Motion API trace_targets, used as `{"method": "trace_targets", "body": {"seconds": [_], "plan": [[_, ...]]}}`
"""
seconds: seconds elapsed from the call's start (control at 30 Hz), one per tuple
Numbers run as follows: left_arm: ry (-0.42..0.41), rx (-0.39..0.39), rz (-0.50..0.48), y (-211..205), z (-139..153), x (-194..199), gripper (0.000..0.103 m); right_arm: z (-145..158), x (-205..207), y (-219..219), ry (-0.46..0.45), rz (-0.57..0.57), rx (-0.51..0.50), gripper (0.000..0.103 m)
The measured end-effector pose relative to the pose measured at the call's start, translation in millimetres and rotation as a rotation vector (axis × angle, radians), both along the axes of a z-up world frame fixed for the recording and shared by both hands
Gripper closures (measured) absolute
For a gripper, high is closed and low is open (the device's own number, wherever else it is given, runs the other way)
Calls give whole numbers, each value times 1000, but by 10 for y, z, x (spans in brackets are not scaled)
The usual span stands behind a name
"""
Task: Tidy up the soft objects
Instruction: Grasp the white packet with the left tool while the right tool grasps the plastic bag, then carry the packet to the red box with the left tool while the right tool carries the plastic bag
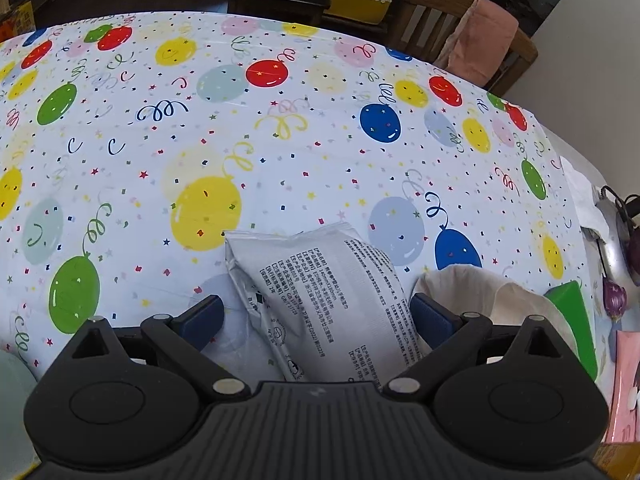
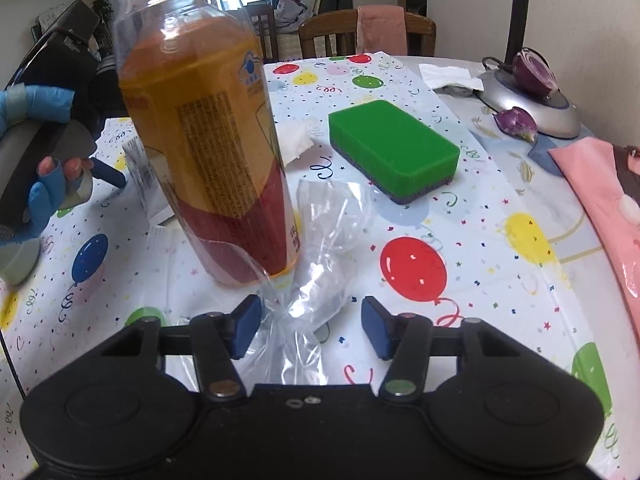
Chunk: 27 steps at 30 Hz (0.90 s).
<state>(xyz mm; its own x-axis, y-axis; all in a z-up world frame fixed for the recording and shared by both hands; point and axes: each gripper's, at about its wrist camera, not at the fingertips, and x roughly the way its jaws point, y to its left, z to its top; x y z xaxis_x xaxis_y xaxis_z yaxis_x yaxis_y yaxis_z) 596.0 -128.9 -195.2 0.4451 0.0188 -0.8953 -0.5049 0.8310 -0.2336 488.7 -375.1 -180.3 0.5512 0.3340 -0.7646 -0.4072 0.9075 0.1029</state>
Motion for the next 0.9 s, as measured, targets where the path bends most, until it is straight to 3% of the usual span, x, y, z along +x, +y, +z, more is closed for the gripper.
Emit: {"method": "trace_targets", "body": {"seconds": [0.1,0.17,0.5,0.9], "plan": [[-10,10,-12,-5,8,-33,11,0,-13,6,-6,1,6,63],[-24,2,-19,-10,24,-58,25,7,-21,8,-6,-3,14,65],[-56,-17,-81,-27,127,-228,30,99,-121,-75,-17,-55,59,80],[-65,-20,-184,-116,413,-637,31,457,-471,-309,-50,-131,100,81]]}}
